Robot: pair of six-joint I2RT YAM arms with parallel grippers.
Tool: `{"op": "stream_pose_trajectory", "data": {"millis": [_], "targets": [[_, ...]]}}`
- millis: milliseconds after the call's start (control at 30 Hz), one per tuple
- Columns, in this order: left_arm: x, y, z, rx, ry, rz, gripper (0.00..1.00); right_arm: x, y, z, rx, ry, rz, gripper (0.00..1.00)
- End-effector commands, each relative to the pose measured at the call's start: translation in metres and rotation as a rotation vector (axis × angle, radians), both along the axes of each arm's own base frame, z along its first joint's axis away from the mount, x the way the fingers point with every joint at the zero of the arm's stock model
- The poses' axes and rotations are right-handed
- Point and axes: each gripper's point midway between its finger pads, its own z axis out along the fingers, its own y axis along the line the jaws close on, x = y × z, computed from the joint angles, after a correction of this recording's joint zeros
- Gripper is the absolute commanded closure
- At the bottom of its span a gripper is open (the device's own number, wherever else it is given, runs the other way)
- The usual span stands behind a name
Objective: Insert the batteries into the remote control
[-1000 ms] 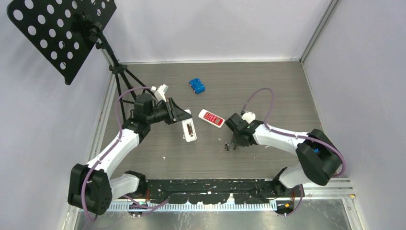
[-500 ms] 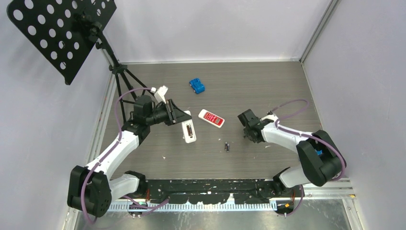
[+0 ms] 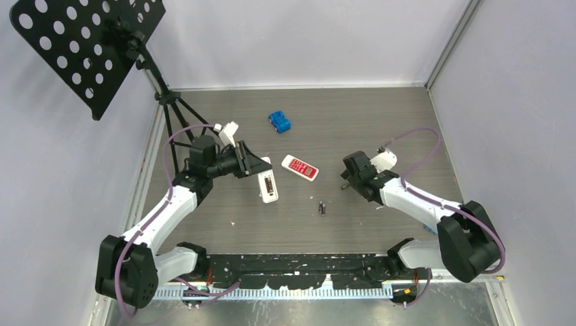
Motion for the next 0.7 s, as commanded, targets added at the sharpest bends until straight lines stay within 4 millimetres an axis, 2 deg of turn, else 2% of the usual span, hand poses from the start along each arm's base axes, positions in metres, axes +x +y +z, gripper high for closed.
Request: {"op": "stream_pose_trajectory", "data": {"millis": [0, 67, 133, 267, 400, 467, 667], "targets": [[0.006, -0.002, 0.017, -0.004, -0.080, -0.022, 1.00, 0.030, 0.000, 0.054, -0.287, -0.111, 0.361, 0.27], [0.006, -0.002, 0.016, 0.005, -0.081, -0.022, 1.00, 0.036, 0.010, 0.061, -0.397, -0.103, 0.582, 0.26], [0.006, -0.001, 0.017, 0.010, -0.083, -0.021, 1.00, 0.039, 0.010, 0.060, -0.517, -0.062, 0.733, 0.25], [0.009, 0.000, 0.022, 0.005, -0.093, -0.003, 1.00, 0.040, -0.005, 0.054, -0.696, 0.040, 0.857, 0.24], [0.011, -0.001, 0.026, -0.007, -0.100, 0.000, 1.00, 0.024, -0.005, 0.040, -0.707, 0.165, 1.001, 0.25], [0.011, -0.002, 0.026, -0.005, -0.095, -0.006, 1.00, 0.016, 0.002, 0.033, -0.670, 0.203, 1.069, 0.26], [0.010, -0.002, 0.019, 0.005, -0.074, -0.010, 1.00, 0.001, 0.000, 0.011, -0.745, 0.364, 1.147, 0.31]]}}
